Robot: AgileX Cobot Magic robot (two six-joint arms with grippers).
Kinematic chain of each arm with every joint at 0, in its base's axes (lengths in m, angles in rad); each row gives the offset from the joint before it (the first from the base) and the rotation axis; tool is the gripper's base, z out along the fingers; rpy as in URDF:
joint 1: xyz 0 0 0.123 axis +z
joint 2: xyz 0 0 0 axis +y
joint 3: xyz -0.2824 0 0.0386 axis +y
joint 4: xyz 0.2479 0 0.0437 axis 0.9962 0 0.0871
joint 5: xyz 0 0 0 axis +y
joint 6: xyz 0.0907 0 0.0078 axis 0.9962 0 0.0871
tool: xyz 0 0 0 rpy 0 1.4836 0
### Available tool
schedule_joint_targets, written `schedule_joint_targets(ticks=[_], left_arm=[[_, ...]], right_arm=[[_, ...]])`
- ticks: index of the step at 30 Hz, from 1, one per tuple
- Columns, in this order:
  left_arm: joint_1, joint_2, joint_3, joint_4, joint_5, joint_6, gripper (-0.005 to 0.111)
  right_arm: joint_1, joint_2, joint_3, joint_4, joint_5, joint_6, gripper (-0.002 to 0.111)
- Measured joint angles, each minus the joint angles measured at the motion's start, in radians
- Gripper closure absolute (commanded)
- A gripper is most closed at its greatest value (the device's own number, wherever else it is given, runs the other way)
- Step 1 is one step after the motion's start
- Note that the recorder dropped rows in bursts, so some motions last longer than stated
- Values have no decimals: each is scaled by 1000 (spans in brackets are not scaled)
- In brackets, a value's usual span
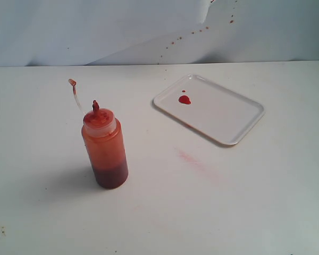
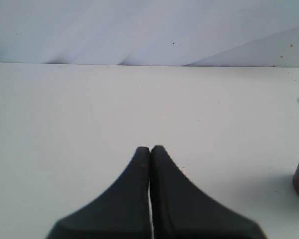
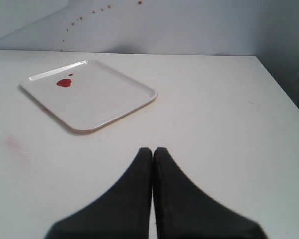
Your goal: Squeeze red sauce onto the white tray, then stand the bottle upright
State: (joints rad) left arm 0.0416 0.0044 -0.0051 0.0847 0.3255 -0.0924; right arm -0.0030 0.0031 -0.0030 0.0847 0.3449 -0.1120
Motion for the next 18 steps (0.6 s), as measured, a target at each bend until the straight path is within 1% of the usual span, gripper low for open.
schedule_joint_targets(ticks=[13, 18], left_arm=[[0, 0, 0, 0, 0, 0, 107], [-16, 0, 0, 0, 0, 0, 107]], right_arm=[[0, 0, 0, 0, 0, 0, 108], [0, 0, 0, 0, 0, 0, 108]])
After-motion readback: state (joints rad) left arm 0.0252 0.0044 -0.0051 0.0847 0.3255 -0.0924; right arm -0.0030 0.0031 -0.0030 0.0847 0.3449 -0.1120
